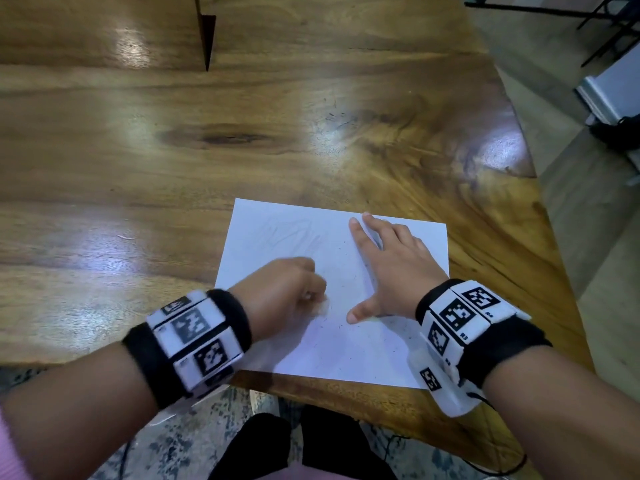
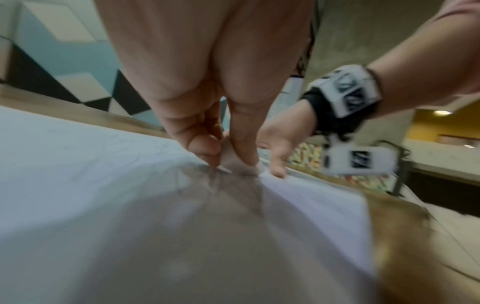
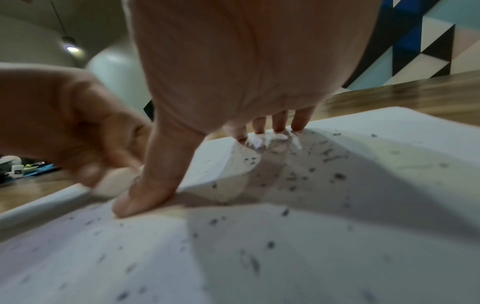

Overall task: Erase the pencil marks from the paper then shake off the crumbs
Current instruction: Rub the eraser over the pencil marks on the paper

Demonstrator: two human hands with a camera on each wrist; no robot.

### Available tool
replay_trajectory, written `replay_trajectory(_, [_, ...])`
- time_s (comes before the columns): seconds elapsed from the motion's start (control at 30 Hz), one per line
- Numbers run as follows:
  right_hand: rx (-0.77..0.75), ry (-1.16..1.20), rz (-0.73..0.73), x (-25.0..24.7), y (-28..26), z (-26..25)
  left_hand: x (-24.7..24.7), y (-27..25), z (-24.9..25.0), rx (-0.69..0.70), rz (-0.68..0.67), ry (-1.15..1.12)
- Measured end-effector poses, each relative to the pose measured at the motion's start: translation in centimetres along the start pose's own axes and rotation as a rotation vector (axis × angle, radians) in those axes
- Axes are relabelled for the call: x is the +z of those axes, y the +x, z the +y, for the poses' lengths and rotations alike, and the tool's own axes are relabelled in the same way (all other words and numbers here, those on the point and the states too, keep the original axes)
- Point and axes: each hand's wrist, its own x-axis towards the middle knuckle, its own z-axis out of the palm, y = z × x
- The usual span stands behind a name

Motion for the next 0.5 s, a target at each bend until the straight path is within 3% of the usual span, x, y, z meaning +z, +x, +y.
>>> replay_trajectory(0.13, [0.003, 0.004, 0.006, -0.1, 0.1, -0.1, 0.4, -3.9, -0.9, -0.005, -0.23, 0.022])
replay_trajectory(0.3, [0.007, -0.021, -0.005, -0.1, 0.0, -0.2, -1.2, 0.7, 0.4, 0.016, -0.041, 0.045])
replay_trajectory(0.37, [0.007, -0.027, -0.01, -0.3, 0.0, -0.3, -1.3, 1.5, 0.2, -0.048, -0.044, -0.003])
replay_trajectory(0.5, [0.01, 0.002, -0.014, -0.3, 0.0, -0.2, -0.3, -3.0, -1.0, -0.028, -0.149, -0.095])
